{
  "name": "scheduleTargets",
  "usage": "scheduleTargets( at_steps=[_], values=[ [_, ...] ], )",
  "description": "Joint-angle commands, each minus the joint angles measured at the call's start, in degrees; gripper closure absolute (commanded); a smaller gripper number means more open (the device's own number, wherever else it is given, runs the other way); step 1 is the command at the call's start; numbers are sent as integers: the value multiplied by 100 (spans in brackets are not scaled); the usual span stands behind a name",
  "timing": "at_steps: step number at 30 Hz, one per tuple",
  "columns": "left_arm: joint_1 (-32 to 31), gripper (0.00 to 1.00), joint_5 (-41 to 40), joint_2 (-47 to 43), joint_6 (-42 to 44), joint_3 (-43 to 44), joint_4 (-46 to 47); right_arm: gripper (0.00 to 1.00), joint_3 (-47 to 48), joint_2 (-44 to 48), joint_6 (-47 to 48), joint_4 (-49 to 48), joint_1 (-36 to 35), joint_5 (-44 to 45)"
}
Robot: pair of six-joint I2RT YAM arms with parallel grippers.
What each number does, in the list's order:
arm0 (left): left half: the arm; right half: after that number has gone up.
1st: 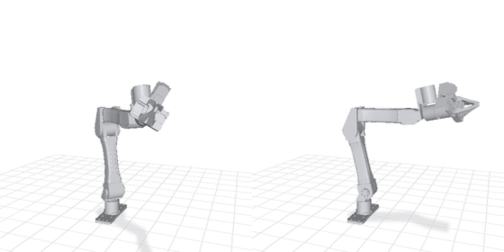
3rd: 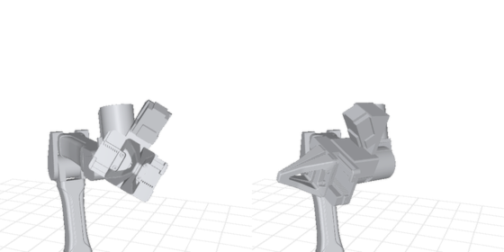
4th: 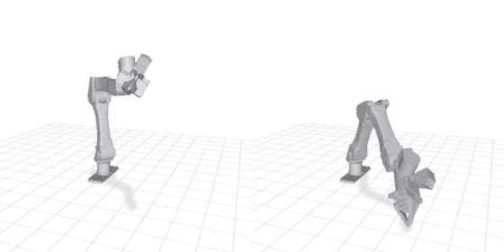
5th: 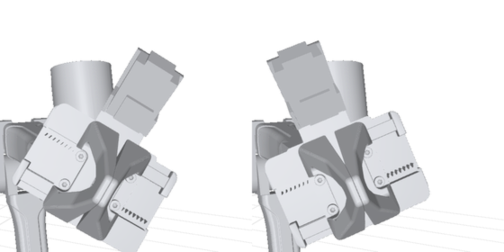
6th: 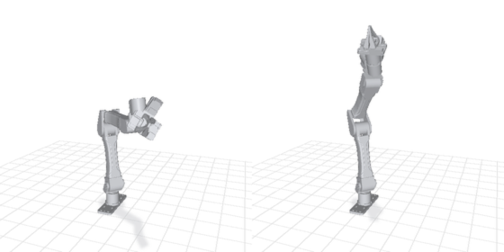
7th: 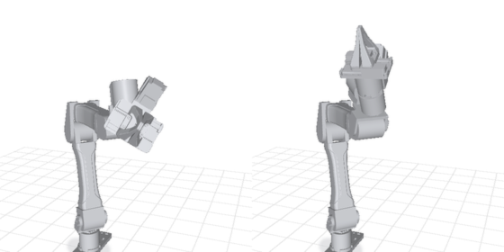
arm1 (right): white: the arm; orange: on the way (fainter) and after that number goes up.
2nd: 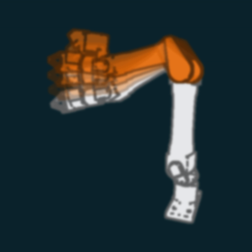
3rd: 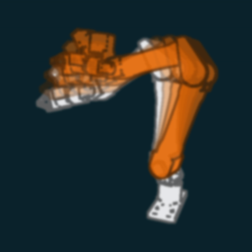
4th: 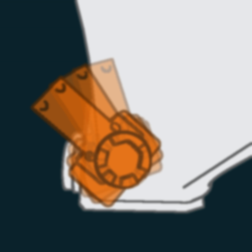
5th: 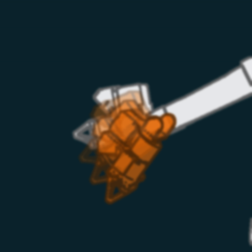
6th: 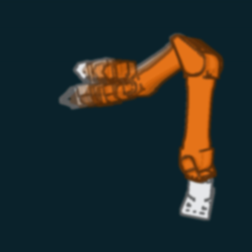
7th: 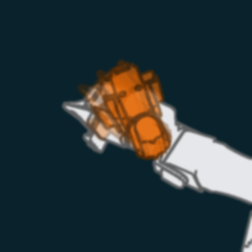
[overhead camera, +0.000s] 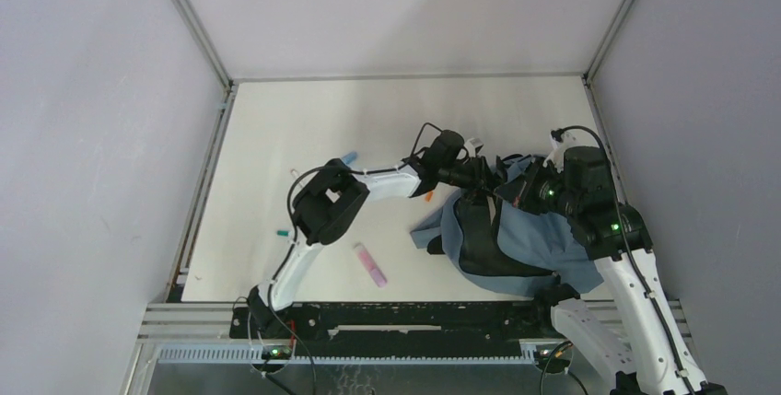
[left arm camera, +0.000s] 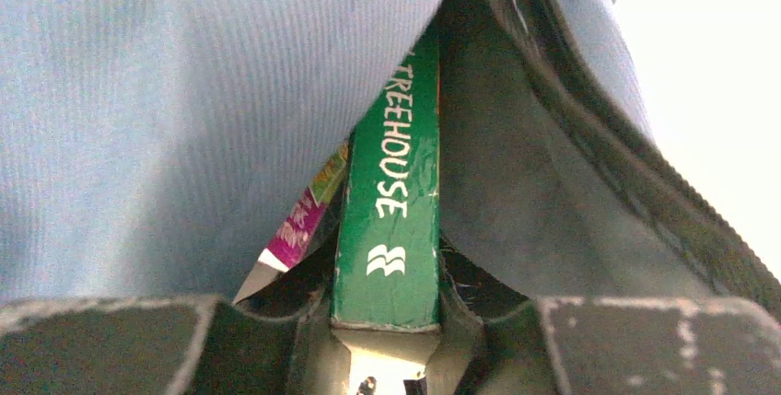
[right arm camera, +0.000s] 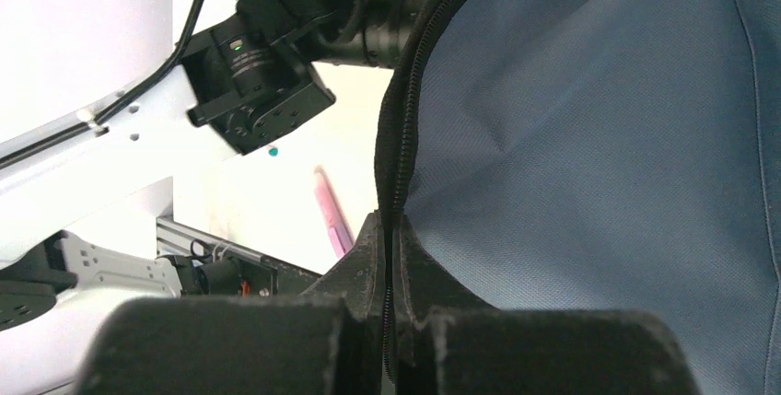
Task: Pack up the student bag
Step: Place the book in the student bag.
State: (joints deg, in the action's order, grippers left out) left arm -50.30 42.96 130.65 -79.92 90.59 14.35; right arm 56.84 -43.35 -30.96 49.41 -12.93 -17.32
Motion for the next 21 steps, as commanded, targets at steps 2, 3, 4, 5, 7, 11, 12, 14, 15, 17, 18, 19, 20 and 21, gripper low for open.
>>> scheduleTargets(
  at_steps=[2, 3, 4, 5, 7, 11, 12, 14, 15, 17, 18, 19, 20, 21],
  values=[
    [-125, 81, 30, 598, 646, 1208, -643, 100, 293, 5, -30, -566, 1, -314],
    [-139, 77, 86, 724, 655, 1375, -754, 100, 290, -6, -25, -554, 1, -316],
    [-152, 69, 138, 801, 620, 1480, -781, 100, 292, -22, -20, -544, 5, -323],
    [-159, 62, 166, 834, 615, 1511, -784, 100, 292, -30, -10, -531, 6, -324],
    [-165, 48, 168, 801, 743, 1496, -880, 100, 293, -44, 16, -500, 3, -297],
    [-156, 2, -140, 448, 1385, 1343, -1620, 100, 292, -46, 167, -453, 16, -154],
    [-160, 0, -140, 387, 1505, 1313, -1813, 100, 290, -43, 195, -436, 30, -135],
    [-140, 0, -158, 247, 1692, 1183, -1972, 100, 291, -69, 248, -424, 55, -106],
    [-135, 0, -202, 163, 1770, 1090, -2035, 100, 293, -80, 258, -411, 68, -91],
    [-116, 0, -322, -30, 2033, 988, -2295, 100, 293, -98, 277, -398, 88, -81],
    [-102, 0, -392, -122, 2203, 973, -2482, 100, 293, -109, 279, -397, 95, -70],
    [-88, 0, -461, -238, 2426, 956, -2627, 100, 293, -106, 284, -397, 97, -70],
    [-64, 0, -524, -346, 2549, 902, -2737, 100, 293, -110, 304, -394, 97, -50],
    [-33, 0, -580, -499, 2591, 794, -2764, 100, 293, -125, 318, -384, 105, -32]
  ],
)
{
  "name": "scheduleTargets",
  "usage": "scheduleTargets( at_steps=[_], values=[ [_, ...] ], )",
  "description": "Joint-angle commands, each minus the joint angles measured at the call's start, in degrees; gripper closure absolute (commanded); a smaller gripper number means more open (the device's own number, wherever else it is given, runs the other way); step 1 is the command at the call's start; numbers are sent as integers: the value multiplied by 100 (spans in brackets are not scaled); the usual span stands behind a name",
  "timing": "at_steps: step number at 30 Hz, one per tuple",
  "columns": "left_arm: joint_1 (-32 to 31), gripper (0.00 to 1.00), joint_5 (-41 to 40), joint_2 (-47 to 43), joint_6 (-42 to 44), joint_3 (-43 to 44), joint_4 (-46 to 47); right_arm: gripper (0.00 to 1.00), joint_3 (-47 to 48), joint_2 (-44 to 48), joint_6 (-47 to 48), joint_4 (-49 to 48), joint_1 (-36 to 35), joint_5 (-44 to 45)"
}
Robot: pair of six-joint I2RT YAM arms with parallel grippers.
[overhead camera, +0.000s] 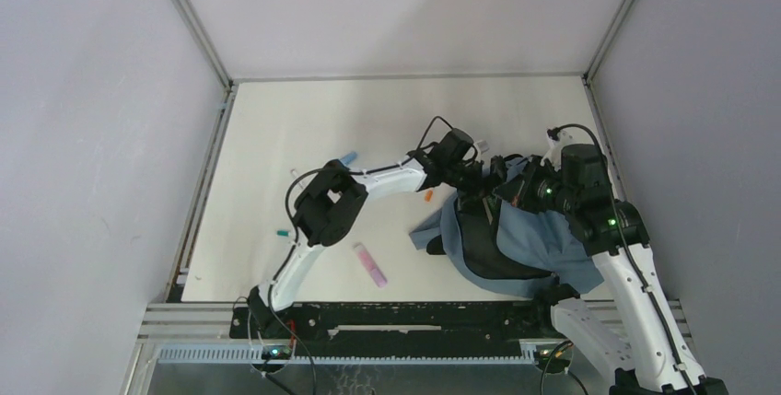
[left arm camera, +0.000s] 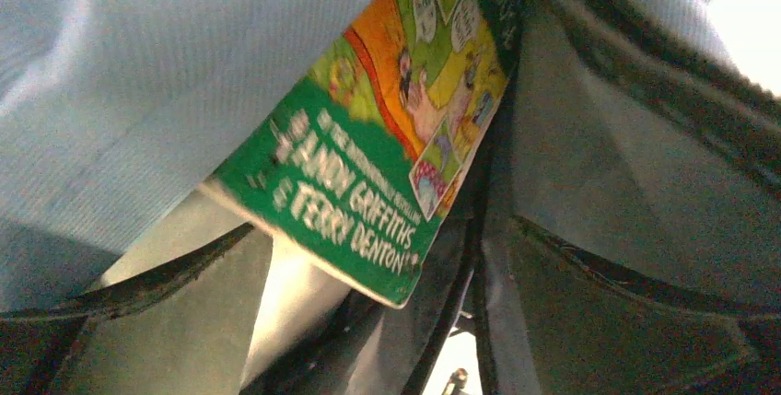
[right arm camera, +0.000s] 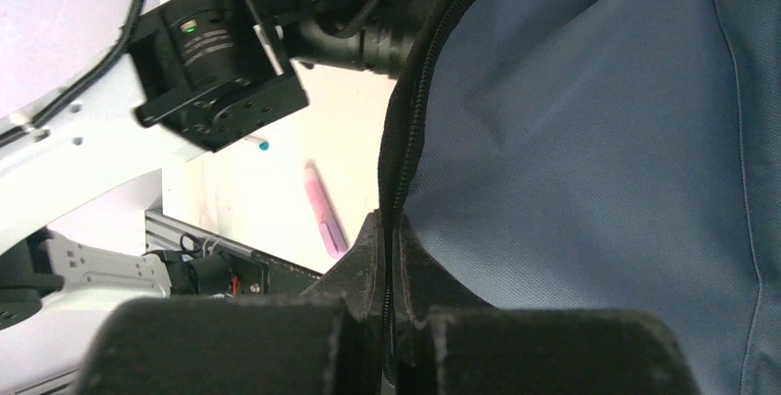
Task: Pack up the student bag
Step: Place the book in the student bag, then adjust the student bag at the center of the board.
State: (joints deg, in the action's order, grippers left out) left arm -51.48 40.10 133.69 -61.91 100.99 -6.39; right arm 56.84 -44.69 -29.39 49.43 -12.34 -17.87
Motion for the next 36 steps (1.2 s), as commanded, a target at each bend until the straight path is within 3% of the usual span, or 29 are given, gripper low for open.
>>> scheduleTargets(
  at_steps=[1, 17, 24, 28, 31, 36],
  values=[
    [111, 0, -378, -981, 800, -428, -653, 100, 293, 4, 176, -375, 47, 51],
    [640, 4, -602, -2934, 1099, -2184, -678, 100, 59, -132, 456, -204, 9, 525],
    [1304, 4, -998, -3580, 1011, -2641, -631, 64, -812, -684, 149, -536, -1243, 1294],
    [1162, 2, -1340, -3717, 1131, -2609, -831, 39, -982, -1171, 32, -386, -1665, 1604],
    [1059, 1, -1497, -3697, 1270, -2540, -1035, 30, -869, -1199, -16, -161, -1597, 1785],
    [1084, 0, -1963, -3802, 1624, -2410, -1410, 25, -424, -579, 85, -26, -963, 1409]
  ],
)
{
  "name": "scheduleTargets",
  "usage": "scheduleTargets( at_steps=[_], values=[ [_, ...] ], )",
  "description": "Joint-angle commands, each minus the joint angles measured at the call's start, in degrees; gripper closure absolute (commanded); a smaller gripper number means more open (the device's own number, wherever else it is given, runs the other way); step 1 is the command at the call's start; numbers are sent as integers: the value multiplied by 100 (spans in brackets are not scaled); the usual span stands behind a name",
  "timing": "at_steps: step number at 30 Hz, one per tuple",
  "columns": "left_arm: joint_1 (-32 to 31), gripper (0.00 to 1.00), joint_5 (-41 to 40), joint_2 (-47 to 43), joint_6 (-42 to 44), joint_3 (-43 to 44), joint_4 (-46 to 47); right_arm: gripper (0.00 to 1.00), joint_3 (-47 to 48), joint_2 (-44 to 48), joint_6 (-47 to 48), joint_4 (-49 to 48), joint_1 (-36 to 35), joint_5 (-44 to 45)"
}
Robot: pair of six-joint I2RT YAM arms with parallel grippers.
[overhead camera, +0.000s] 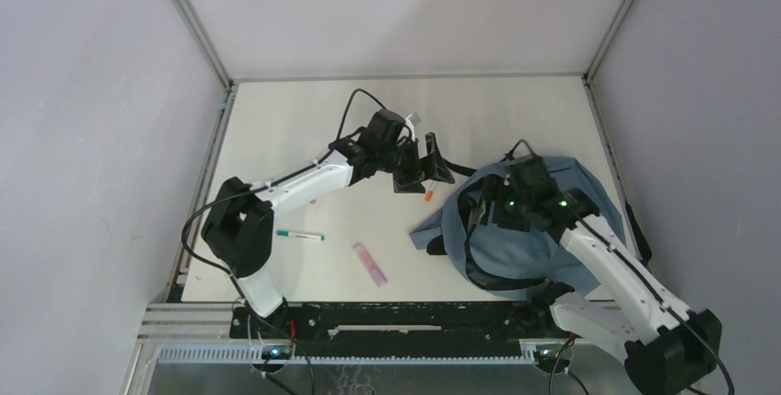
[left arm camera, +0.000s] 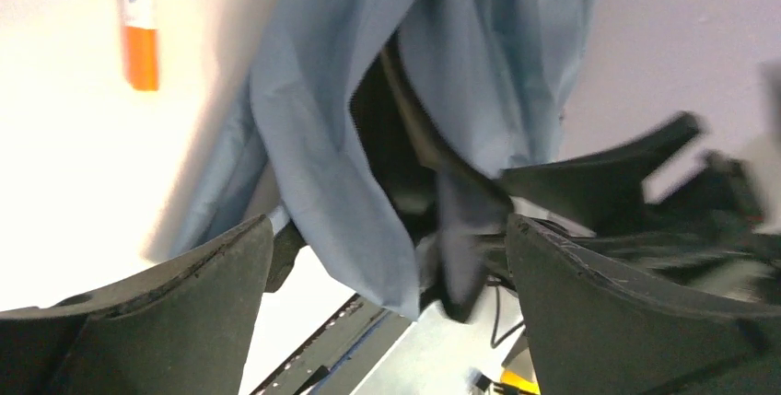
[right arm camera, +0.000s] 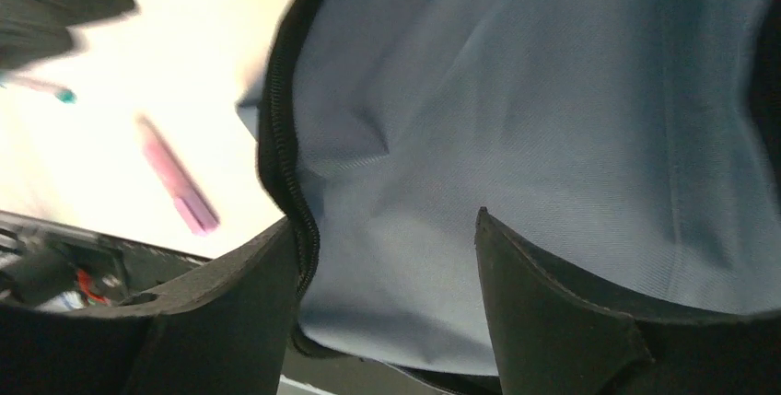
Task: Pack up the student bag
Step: Adjust the student bag at the center of the board.
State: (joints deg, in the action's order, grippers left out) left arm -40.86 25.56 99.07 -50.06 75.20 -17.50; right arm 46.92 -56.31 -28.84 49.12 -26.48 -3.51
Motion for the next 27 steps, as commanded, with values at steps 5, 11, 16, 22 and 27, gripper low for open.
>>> scheduleTargets(
  at_steps=[5, 11, 16, 22, 27],
  values=[
    [-72, 0, -2209, -778, 981, 68, -738, 24, 1117, 1010, 19, 297, 1101, -143],
    [-261, 0, -3178, -991, 1492, 174, -1106, 20, 1234, 1137, 35, 475, 1577, 335],
    [-282, 0, -3160, -887, 1861, 158, -800, 20, 1241, 583, 325, 665, 2132, 351],
    [-321, 0, -2959, -359, 2287, 230, -340, 23, 1293, -220, 473, 802, 2375, 959],
    [-344, 0, -2687, 8, 2215, 449, -423, 28, 1201, -691, 196, 780, 2380, 1345]
  ],
)
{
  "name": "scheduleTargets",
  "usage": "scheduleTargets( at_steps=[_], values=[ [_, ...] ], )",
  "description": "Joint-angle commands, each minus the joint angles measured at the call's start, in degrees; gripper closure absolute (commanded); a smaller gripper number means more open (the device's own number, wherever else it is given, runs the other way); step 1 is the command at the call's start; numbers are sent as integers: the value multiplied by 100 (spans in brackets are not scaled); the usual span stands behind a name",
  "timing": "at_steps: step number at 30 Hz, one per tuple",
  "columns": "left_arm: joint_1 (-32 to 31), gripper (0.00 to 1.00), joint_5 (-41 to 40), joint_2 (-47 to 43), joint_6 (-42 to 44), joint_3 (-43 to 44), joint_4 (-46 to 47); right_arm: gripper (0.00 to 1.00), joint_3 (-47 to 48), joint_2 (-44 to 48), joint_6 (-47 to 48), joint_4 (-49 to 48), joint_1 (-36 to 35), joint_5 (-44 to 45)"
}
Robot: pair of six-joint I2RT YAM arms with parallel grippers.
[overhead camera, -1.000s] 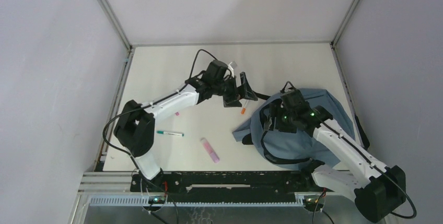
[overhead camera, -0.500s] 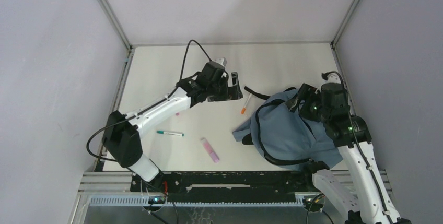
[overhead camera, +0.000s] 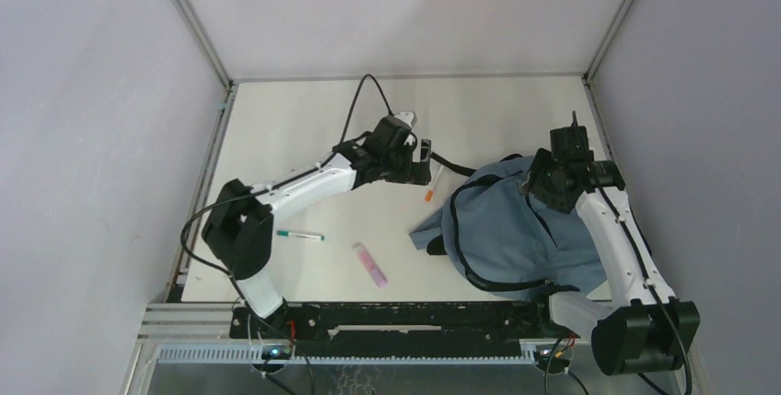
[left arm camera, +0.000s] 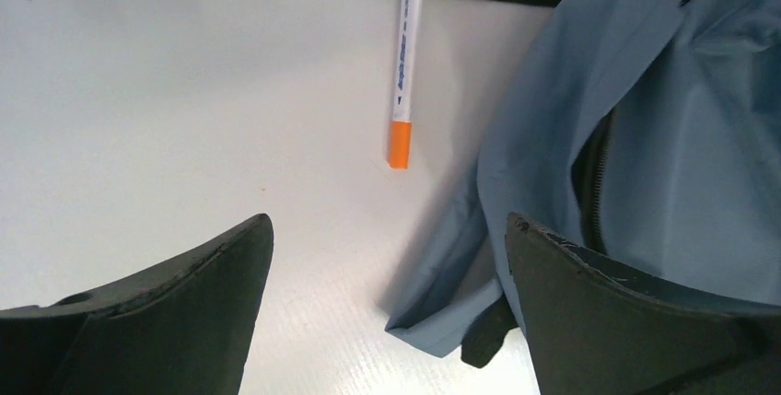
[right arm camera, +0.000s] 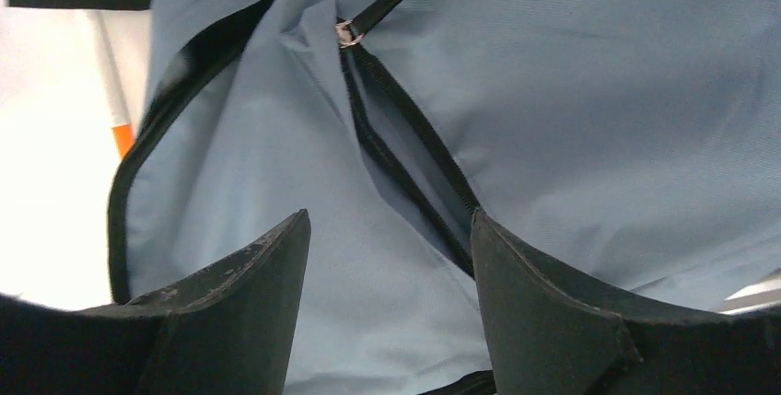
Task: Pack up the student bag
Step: Adjust the student bag at the center of the board.
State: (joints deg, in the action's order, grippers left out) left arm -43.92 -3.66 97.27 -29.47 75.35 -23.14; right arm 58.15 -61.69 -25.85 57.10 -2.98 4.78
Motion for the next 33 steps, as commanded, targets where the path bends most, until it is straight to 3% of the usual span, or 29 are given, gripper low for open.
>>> scheduleTargets(
  at_steps=[1, 7, 12, 18, 20, 24, 33],
  values=[
    [-38, 0, 301, 255, 108, 479, 74, 30, 5, -180, -138, -109, 29, 519],
    [-38, 0, 709, 648, -10, 639, -149, 47, -519, -351, -188, -759, -8, -255],
    [-73, 0, 745, 890, 192, 856, -392, 48, -1043, -461, -255, -1601, -197, -719],
    [-143, 6, 518, 1061, 462, 867, -245, 93, -1113, -1015, -344, -1941, -427, -960],
    [-297, 5, 13, 1200, 742, 977, -217, 100, -1113, -1144, -395, -1975, -515, -924],
    [-452, 7, -383, 1601, 916, 1514, -399, 100, -1162, -1093, -448, -1986, -624, -890],
    [-444, 25, -749, 2781, 794, 2627, -760, 100, -1225, -550, -373, -1661, -436, -814]
  ],
)
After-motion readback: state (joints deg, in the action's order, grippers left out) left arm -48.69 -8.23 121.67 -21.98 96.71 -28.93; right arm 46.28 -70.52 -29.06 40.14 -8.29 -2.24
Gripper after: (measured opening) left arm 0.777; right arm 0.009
